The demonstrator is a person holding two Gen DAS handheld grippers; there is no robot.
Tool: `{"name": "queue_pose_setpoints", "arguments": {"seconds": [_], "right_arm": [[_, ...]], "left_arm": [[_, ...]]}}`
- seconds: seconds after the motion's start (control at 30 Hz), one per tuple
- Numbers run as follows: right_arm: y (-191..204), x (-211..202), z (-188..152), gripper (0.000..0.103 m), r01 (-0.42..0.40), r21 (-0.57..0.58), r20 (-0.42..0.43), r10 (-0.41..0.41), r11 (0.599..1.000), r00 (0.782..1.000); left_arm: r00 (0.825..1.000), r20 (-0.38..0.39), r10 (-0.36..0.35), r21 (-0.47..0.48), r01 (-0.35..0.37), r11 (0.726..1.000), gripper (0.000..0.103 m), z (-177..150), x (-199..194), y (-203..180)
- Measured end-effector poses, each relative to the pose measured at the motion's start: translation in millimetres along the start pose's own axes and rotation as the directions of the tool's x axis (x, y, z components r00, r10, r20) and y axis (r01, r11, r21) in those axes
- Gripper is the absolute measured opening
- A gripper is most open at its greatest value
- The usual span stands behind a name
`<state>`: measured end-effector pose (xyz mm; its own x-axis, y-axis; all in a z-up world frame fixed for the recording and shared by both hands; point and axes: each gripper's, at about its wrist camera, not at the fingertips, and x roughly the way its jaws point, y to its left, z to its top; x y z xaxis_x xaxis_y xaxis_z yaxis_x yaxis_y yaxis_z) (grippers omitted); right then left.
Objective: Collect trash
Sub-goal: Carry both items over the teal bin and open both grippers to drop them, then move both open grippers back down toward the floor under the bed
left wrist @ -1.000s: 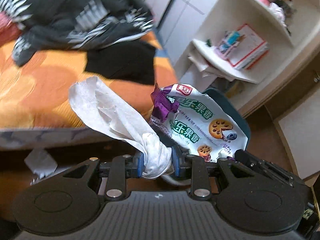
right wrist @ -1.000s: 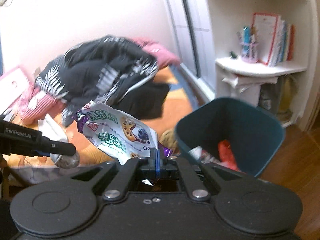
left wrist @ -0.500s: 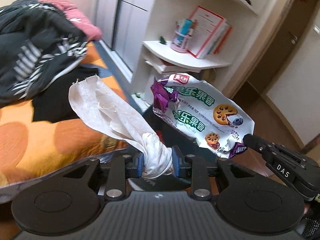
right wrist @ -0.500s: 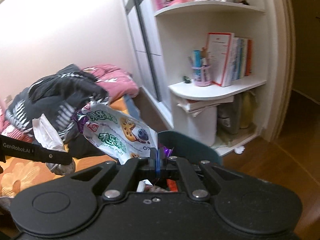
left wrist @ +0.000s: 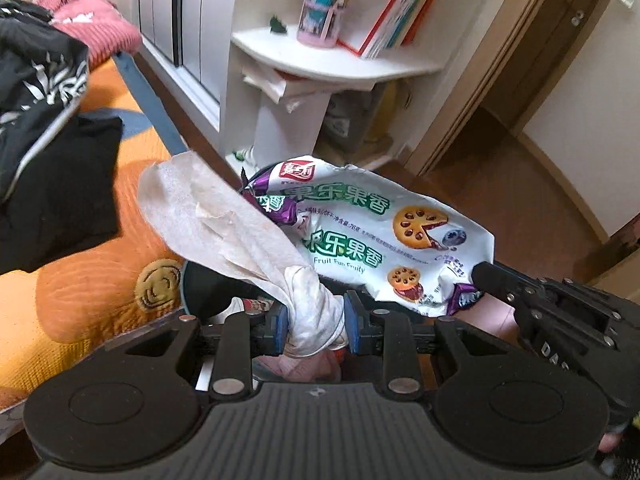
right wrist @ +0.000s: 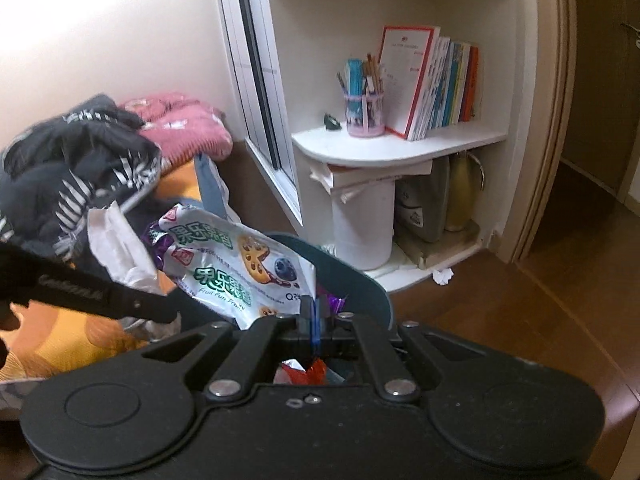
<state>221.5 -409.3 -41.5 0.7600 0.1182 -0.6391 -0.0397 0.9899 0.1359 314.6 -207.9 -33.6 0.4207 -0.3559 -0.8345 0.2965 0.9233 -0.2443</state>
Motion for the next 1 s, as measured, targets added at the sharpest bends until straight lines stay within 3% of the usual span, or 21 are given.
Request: {"name": "queue_pose_setpoints", "arguments": {"seconds": [0.4,0.63,0.73,0.8,1.0], "right_arm": [[5,53,-15,0.001,0.005,-0.031,-0.130,-0.009,1.000,0.991],[4,62,-23,0.010,-0.016,-0.020,-0.177,0.012,1.000,0.984],[3,59,-25,0.013,-0.025,-0.011,-0.185,0.023,1.000,0.983],[3,59,-25,0.015,-0.032,-0.007,-0.187,0.030,0.999,0.982],[3,44,-22,0.020,-0.062,0.007,-0.170,0.062,0.998,0.984]], "left_arm": [[0.982,-0.184,0.040,0.028,-0.036,0.999,0.027,3,95,6],[0.967,-0.253,0.039,0.037,-0.031,0.999,0.030,-1,121,3],[0.966,-0.258,0.031,0.019,-0.027,0.999,0.039,-4,122,5],[0.969,-0.244,0.029,0.013,-0.026,1.000,0.060,-6,117,8],[0.979,-0.203,0.015,0.002,-0.015,1.000,0.062,-7,97,11]]}}
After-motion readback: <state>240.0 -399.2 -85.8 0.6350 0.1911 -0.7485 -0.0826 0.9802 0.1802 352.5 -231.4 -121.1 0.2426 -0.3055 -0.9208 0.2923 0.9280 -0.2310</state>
